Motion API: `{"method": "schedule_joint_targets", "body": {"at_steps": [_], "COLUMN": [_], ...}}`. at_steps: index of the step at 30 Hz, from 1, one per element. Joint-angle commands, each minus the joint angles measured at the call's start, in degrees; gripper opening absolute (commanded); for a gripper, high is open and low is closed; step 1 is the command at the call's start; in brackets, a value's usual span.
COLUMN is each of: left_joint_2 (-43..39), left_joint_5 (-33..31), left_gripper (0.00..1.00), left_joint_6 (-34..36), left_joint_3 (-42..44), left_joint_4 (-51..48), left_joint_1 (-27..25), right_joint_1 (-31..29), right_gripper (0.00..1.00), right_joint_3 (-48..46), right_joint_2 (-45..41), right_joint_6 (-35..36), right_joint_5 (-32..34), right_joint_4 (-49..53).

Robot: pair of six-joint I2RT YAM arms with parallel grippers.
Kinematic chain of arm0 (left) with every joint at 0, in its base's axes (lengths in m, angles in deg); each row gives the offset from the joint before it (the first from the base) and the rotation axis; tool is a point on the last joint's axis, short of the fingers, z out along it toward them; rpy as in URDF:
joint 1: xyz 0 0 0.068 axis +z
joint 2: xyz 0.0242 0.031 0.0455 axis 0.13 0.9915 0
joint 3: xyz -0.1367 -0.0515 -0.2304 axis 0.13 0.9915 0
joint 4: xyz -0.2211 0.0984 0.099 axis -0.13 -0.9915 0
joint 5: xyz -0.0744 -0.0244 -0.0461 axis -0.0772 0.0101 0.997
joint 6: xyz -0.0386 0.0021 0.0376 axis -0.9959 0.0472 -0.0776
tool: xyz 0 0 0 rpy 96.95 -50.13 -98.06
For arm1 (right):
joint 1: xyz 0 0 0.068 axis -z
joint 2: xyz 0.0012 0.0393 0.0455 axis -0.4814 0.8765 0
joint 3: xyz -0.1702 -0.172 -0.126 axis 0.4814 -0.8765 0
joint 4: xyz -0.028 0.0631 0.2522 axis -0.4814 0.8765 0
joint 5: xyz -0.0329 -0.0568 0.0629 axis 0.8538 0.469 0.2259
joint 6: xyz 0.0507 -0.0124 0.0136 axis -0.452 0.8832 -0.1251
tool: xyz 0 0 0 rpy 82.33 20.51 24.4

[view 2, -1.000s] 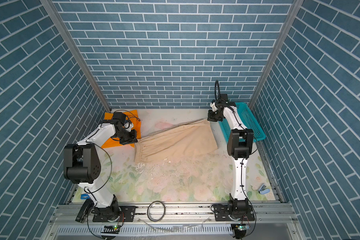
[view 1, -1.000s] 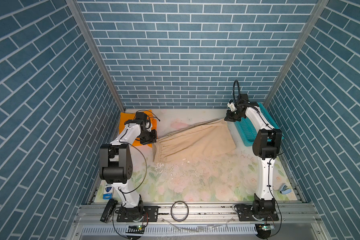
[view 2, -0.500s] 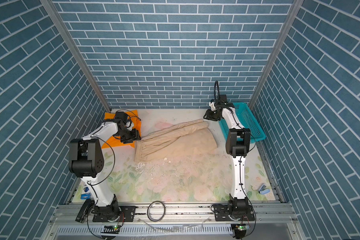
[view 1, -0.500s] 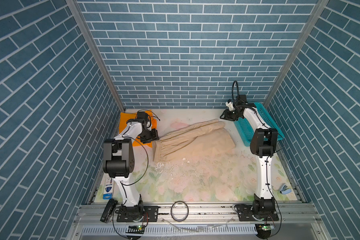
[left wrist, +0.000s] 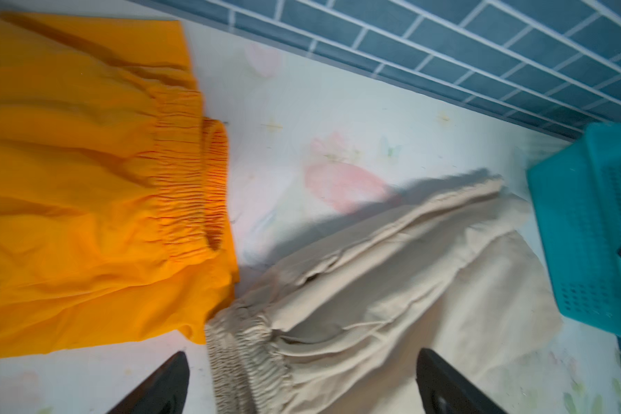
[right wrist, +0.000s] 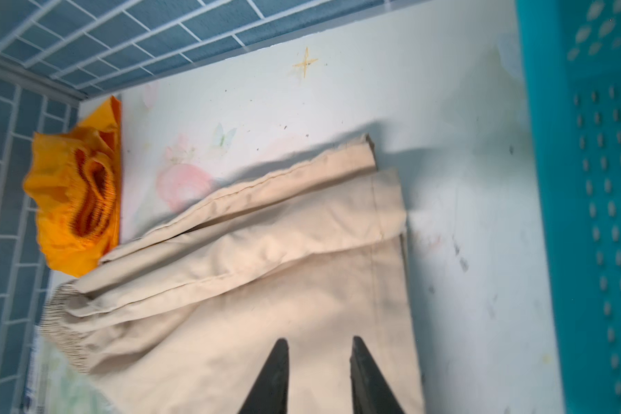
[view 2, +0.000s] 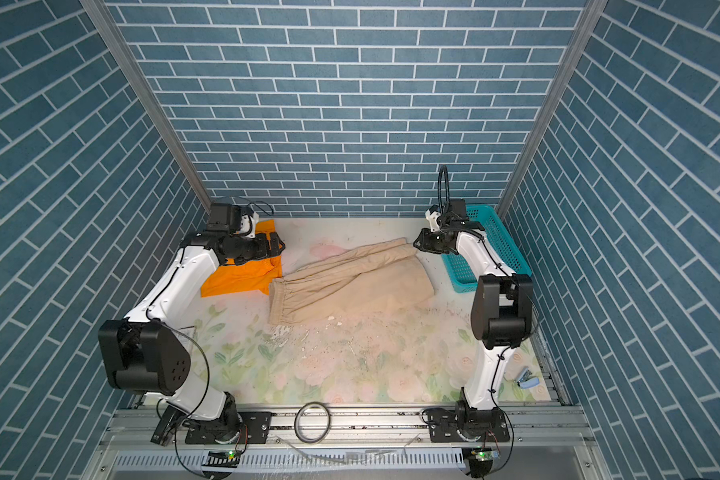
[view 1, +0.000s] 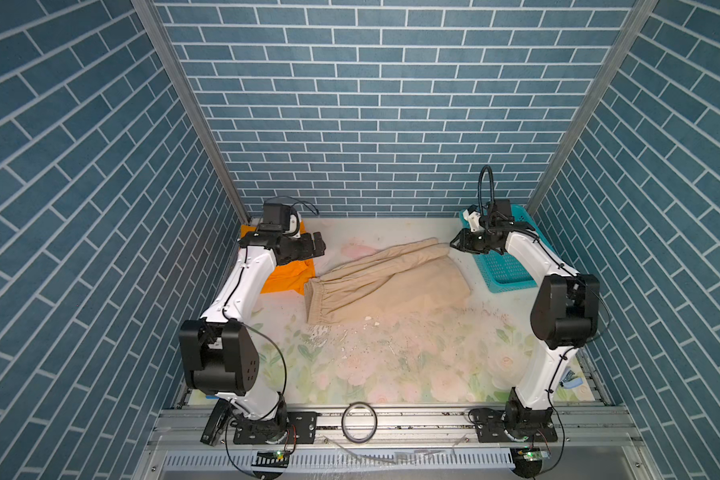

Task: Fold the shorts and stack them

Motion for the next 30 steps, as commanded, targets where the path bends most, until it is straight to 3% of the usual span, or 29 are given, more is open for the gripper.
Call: {"method": "schedule_joint_targets", "body": {"at_steps": [1, 6, 12, 21, 24, 30], "left_joint_2": [1.7, 6.8, 7.8, 9.8, 8.5, 7.9], "left_joint_5": [4.5, 5.1, -1.0, -4.6, -4.6, -5.0], "left_gripper": [1.00, 1.00, 1.00, 1.00, 1.00, 1.00], "left_joint_6": [-1.3, -2.0, 1.0, 3.3, 3.3, 4.7], "left_joint_3": [6.1, 10.3, 14.4, 14.7, 15.9, 16.8], "left_joint_4": [5.3, 12.7, 18.5, 17.7, 18.7, 19.2], "left_joint_1": [-5.6, -8.5, -8.9, -7.8, -7.1, -5.2], "right_joint_1": [-1.6, -4.4, -4.7, -4.7, -4.8, -5.1], "right_gripper": [0.17, 0.05, 0.04, 0.08, 0.15, 0.18], "right_joint_3": [-9.6, -11.3, -5.6, 7.0, 11.7, 22.2], "right_joint_2": [-2.6, 3.3, 11.8, 21.4, 25.0, 32.0], "right_joint_6": [-2.6, -2.8, -2.6, -3.5, -3.9, -5.1], "right_joint_5": [1.3, 0.5, 0.6, -0.1, -0.4, -1.8], "right_joint_4": [-8.6, -13.4, -16.1, -16.7, -16.4, -16.4]}}
